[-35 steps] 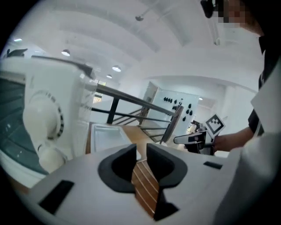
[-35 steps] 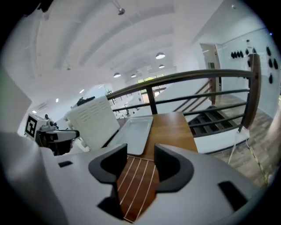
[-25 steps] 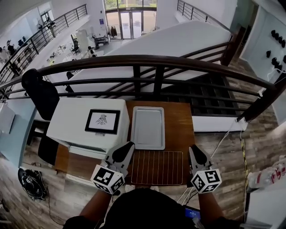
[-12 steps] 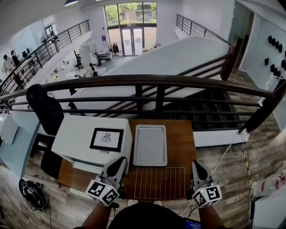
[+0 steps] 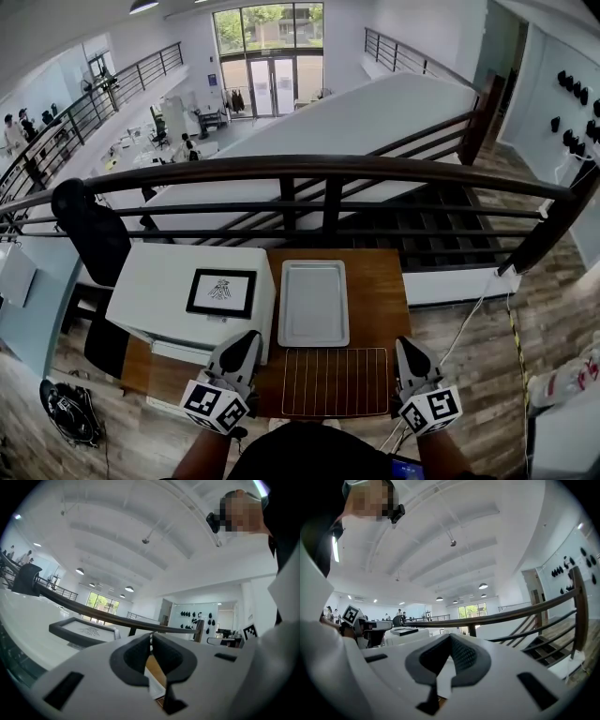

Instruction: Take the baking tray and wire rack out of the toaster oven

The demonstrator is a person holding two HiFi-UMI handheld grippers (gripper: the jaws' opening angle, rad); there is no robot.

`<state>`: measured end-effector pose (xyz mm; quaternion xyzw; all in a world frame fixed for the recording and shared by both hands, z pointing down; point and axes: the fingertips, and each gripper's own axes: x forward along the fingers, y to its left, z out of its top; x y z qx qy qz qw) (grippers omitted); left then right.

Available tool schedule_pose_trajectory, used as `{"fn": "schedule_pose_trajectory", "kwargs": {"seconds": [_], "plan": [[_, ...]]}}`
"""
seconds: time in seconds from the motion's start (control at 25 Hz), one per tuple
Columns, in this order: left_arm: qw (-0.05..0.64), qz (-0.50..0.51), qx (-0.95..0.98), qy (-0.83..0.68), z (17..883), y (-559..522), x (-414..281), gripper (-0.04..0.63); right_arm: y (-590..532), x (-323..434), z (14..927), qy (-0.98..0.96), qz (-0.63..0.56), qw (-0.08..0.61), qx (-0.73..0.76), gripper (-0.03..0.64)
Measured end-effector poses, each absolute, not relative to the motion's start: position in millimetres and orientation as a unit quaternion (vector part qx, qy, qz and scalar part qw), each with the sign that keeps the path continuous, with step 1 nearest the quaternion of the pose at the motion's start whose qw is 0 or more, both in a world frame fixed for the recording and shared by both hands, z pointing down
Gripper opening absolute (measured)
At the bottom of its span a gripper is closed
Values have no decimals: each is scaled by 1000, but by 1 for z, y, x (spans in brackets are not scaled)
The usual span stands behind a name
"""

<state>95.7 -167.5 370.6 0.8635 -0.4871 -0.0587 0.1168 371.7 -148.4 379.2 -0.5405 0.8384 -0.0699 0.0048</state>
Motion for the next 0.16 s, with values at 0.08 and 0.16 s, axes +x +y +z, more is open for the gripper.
{"fn": "schedule_pose_trajectory", "kwargs": {"seconds": [0.08, 0.16], "plan": [[121, -58, 862, -490, 373, -164, 94, 23, -146, 370, 381, 840, -76, 2, -537, -6], [128, -55, 859, -492, 375, -159, 92, 23, -141, 368, 383, 842, -84, -2, -533, -6]]}}
